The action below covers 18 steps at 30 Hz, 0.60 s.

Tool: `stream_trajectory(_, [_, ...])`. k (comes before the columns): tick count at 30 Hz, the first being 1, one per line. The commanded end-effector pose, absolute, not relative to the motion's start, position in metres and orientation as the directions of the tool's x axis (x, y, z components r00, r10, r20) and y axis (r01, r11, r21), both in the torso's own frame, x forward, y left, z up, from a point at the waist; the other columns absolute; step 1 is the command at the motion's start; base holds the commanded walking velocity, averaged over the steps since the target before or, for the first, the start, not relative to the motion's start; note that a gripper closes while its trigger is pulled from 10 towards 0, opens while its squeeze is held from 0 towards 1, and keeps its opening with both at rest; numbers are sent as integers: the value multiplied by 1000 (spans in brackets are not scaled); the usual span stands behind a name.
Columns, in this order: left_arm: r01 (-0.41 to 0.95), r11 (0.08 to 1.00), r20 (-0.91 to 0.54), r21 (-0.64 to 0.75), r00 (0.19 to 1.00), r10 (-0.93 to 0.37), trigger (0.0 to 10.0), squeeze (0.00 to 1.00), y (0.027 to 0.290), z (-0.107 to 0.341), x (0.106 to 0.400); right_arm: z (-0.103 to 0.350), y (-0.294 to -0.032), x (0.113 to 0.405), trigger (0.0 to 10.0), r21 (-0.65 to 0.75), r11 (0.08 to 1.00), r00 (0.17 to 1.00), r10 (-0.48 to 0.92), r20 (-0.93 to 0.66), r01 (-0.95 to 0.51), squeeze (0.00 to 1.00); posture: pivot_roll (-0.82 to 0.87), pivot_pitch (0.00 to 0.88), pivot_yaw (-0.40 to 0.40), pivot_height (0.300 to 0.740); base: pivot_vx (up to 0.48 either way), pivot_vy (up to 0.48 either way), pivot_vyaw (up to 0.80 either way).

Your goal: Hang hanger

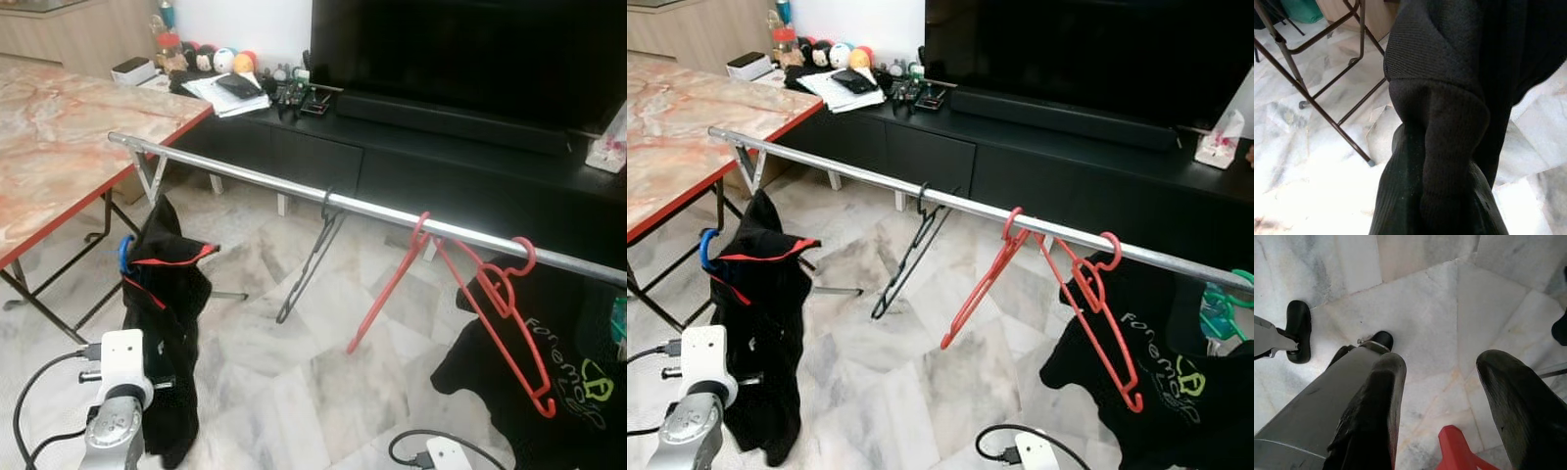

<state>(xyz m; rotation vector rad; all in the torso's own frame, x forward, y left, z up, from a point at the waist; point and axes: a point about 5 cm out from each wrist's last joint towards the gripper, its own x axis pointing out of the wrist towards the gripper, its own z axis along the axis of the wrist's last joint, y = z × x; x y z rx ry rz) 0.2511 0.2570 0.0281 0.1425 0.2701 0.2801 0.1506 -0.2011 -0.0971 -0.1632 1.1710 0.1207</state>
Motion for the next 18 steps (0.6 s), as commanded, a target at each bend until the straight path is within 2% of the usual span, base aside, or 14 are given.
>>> stream_trajectory(1, [-259, 949, -214, 178, 931, 294, 10000, 0, 260, 34, 255, -96, -201, 153, 10000, -67, 980, 391, 11, -920, -185, 0, -32, 58, -43, 740, 281, 0, 0])
stream_trajectory(9, [-241, 955, -215, 172, 937, 275, 10000, 0, 256, 35, 259, -97, -201, 152, 10000, -72, 974, 382, 15, -924, -214, 0, -36, 64, -40, 740, 287, 0, 0])
stream_trajectory(15, [-208, 963, -223, 171, 944, 244, 10000, 0, 250, 32, 257, -97, -202, 149, 10000, -74, 975, 375, 11, -927, -211, 0, -32, 35, -43, 740, 312, 0, 0])
stream_trajectory(18, [-156, 974, -243, 165, 951, 193, 10000, 0, 243, 29, 256, -98, -202, 148, 10000, -74, 973, 370, 13, -929, -221, 0, -27, 29, -45, 740, 0, 0, 0])
